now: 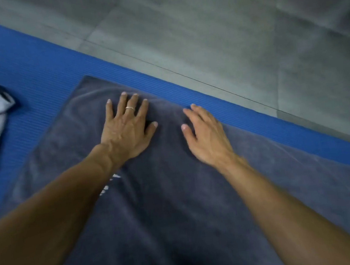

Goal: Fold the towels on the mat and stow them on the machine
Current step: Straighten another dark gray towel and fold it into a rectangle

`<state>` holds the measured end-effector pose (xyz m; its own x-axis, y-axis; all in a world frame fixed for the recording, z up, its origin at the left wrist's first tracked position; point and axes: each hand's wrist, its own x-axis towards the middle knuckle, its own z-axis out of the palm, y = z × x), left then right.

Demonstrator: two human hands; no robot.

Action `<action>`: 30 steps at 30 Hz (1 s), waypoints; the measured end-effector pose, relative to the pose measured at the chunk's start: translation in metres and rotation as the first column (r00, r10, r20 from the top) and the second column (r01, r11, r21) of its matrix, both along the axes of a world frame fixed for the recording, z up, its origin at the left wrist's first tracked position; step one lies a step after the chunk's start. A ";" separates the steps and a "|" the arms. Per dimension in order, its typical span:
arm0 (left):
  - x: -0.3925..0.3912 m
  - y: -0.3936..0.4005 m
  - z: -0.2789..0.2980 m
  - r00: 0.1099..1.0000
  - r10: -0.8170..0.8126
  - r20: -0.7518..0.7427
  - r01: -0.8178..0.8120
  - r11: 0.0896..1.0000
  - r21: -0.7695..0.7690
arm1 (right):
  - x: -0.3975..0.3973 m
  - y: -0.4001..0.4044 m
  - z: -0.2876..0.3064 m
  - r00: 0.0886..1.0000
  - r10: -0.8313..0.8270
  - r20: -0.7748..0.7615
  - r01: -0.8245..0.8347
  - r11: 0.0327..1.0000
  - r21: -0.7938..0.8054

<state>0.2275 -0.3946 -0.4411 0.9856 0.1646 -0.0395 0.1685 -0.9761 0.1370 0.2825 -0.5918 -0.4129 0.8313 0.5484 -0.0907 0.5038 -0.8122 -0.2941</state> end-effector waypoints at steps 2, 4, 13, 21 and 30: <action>0.002 -0.038 0.002 0.987 -0.129 0.096 0.132 0.991 -0.026 | -0.026 -0.045 -0.002 0.997 -0.010 0.076 0.012 1.000 -0.027; 0.007 -0.075 0.002 0.974 -0.225 0.034 0.227 0.971 -0.080 | -0.028 -0.093 -0.007 0.998 -0.015 0.068 0.027 0.985 -0.172; 0.029 -0.156 0.015 0.960 -0.278 -0.021 0.278 0.960 0.021 | 0.004 -0.179 0.010 0.990 -0.103 0.092 0.112 0.989 -0.096; 0.055 -0.264 0.015 0.879 -0.426 -0.216 0.419 0.905 -0.076 | 0.025 -0.318 0.000 0.900 -0.430 -0.077 0.366 0.838 -0.405; 0.045 -0.305 0.012 0.903 -0.352 -0.246 0.362 0.932 -0.004 | 0.069 -0.345 0.003 0.899 -0.433 0.058 0.436 0.880 -0.186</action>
<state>0.2720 -0.6993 -0.4291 0.9407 -0.1897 -0.2813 -0.1693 -0.9809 0.0955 0.3518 -0.9371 -0.4097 0.9842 0.1053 -0.1423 0.0904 -0.9900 -0.1079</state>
